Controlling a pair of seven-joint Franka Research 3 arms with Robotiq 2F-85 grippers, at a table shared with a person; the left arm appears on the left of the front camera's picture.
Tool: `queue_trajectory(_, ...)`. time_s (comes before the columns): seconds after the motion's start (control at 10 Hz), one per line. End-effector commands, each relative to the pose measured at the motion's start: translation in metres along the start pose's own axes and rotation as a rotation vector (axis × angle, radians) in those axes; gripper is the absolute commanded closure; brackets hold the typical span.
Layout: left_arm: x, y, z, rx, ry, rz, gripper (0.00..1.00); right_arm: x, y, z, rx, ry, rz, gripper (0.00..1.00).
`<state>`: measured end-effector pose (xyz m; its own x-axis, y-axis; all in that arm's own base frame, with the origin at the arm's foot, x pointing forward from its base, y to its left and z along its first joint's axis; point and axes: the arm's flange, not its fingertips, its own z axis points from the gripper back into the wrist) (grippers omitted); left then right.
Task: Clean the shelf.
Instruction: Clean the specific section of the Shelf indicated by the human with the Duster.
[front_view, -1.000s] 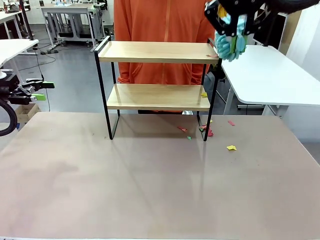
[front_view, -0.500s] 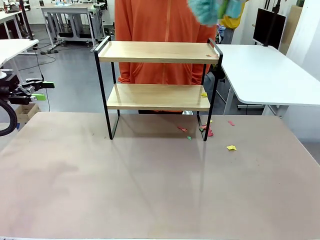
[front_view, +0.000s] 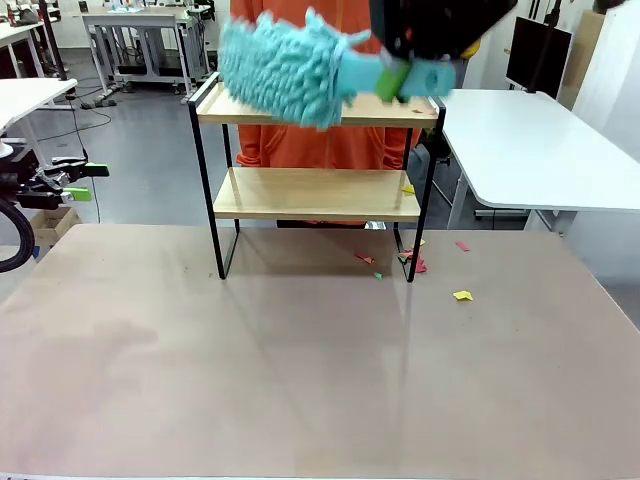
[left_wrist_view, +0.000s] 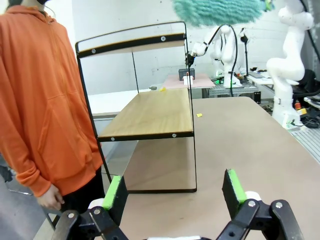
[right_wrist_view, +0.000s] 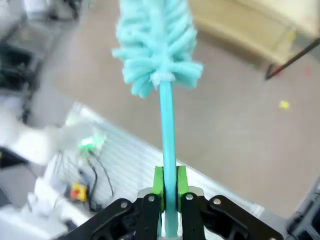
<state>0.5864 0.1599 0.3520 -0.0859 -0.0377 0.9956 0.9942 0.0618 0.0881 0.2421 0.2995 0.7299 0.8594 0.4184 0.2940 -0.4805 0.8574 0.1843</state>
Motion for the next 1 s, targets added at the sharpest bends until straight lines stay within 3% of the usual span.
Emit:
queue_trajectory(0.0,0.002,0.0,0.001,-0.001,0.001,-0.003,0.0,-0.024,-0.013,-0.007,0.024,0.155,0.113,0.87)
queue_trajectory(0.4,0.002,0.0,0.001,-0.001,0.001,-0.003,0.0,-0.075,-0.036,-0.042,0.019,0.424,0.253,0.87)
queue_trajectory(0.6,0.002,0.0,0.001,-0.001,0.001,-0.003,0.0,-0.106,-0.057,-0.057,0.088,0.414,0.295,0.87)
queue_trajectory(0.9,0.002,0.0,0.001,-0.001,0.001,-0.003,0.0,-0.164,-0.089,-0.072,0.134,0.386,0.25,0.87)
